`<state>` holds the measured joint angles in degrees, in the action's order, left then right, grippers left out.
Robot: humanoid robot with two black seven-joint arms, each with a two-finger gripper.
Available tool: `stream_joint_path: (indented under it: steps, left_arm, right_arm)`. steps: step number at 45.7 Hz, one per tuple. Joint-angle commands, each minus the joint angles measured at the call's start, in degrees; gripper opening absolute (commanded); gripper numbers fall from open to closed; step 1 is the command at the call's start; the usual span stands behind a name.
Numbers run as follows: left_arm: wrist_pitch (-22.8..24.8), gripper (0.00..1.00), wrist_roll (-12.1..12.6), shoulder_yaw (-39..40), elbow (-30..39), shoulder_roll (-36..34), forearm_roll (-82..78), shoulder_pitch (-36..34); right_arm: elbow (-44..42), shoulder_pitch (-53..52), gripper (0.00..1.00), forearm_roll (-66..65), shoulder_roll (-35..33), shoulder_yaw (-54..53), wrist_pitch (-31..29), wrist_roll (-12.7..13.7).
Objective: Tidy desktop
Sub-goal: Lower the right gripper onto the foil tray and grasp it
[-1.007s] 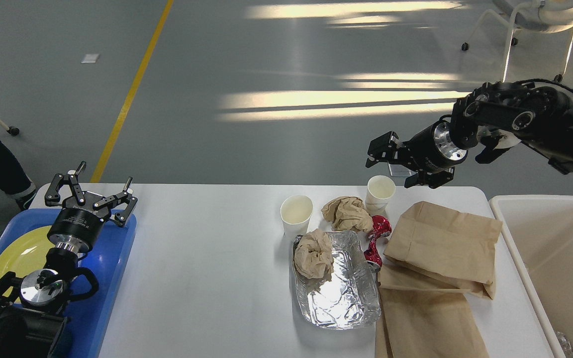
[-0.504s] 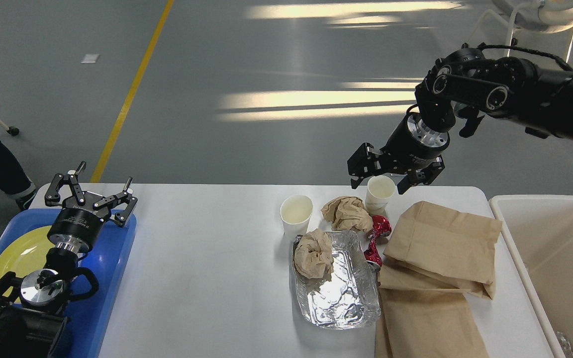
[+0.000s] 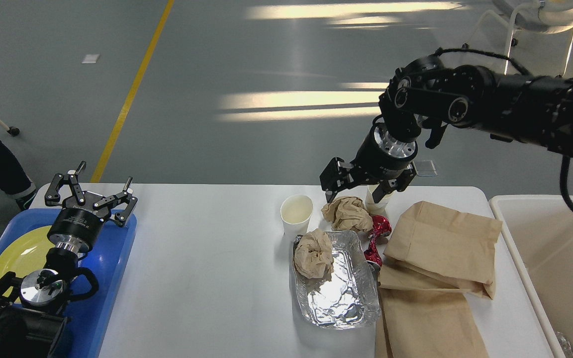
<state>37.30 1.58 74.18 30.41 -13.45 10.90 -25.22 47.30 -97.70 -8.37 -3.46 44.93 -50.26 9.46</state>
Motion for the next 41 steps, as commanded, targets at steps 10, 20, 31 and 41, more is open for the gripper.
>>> stream_joint_path:
  steps: [10, 20, 31, 41]
  left_arm:
    - [0.1, 0.96, 0.0, 0.0, 0.0, 0.0, 0.0, 0.0]
    - [0.0, 0.96, 0.0, 0.0, 0.0, 0.0, 0.0, 0.0]
    - [0.1, 0.96, 0.0, 0.0, 0.0, 0.0, 0.0, 0.0]
    - [0.0, 0.96, 0.0, 0.0, 0.0, 0.0, 0.0, 0.0]
  right_arm:
    - [-0.5, 10.9, 0.93, -3.3, 1.3, 0.6, 3.3, -0.1]
    - [-0.7, 15.6, 0.84, -8.3, 1.4, 0.8, 9.0, -0.1]
    - [-0.7, 19.3, 0.84, -8.7, 1.4, 0.9, 13.6, -0.1]
    - [-0.7, 21.2, 0.76, -8.9, 1.5, 0.9, 19.1, -0.1]
